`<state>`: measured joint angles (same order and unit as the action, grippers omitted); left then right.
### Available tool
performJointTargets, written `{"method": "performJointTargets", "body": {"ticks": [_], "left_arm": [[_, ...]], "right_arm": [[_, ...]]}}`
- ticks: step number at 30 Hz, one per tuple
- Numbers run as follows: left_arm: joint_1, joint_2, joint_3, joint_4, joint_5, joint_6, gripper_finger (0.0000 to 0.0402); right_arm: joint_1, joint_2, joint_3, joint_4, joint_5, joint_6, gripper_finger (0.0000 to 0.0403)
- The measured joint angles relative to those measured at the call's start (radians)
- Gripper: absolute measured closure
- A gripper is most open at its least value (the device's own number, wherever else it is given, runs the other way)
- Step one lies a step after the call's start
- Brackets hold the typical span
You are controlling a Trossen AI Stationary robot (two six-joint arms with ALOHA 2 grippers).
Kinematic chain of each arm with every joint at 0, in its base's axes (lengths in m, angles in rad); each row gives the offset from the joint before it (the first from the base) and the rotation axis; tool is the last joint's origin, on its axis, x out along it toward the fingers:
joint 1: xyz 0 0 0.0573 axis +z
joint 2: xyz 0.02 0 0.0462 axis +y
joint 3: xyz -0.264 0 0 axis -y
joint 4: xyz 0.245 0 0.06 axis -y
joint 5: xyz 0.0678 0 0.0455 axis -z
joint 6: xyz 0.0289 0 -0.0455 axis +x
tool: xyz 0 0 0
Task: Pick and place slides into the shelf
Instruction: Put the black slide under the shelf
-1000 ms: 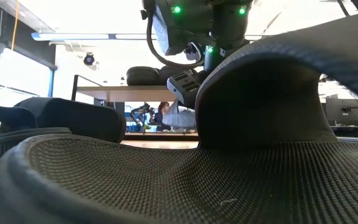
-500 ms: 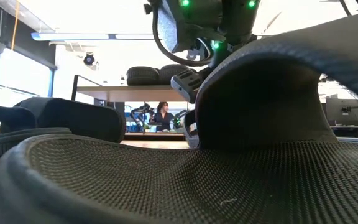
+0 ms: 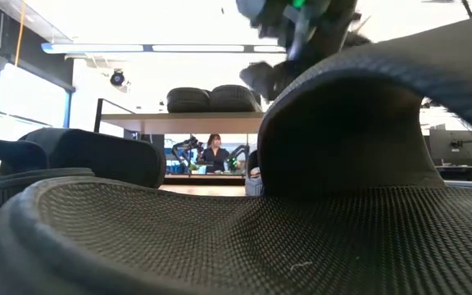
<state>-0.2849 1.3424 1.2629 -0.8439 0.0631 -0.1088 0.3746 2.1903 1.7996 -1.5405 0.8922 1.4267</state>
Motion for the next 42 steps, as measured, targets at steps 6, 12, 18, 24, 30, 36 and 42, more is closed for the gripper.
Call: {"method": "performJointTargets", "body": {"ticks": [6,12,18,24,30,36,42], "left_arm": [[-0.029,0.095,-0.001,0.033,-0.001,0.043,0.0402],[-0.039,0.121,-0.001,0.096,-0.001,0.051,0.0402],[-0.038,0.122,-0.001,0.104,-0.003,0.052,0.0402],[-0.036,0.122,-0.001,0.115,-0.003,0.052,0.0402],[-0.036,0.122,-0.001,0.118,-0.003,0.05,0.0402],[-0.036,0.122,-0.001,0.117,-0.04,0.024,0.0402],[-0.036,0.122,-0.001,0.111,-0.083,-0.008,0.0401]], "right_arm": [[0.094,-0.15,0.0,-0.031,0.036,-0.053,0.0298],[0.204,-0.301,0.0,-0.025,-0.142,-0.127,0.0325],[0.337,-0.4,-0.002,0.035,-0.271,-0.126,0.0359],[0.422,-0.5,-0.164,0.329,-0.326,-0.125,0.0392],[0.381,-0.604,-0.494,0.789,-0.436,-0.195,0.0402],[0.276,-0.619,-0.744,1.091,-0.429,-0.313,0.0403],[0.184,-0.544,-0.844,1.218,-0.476,-0.415,0.0403]]}}
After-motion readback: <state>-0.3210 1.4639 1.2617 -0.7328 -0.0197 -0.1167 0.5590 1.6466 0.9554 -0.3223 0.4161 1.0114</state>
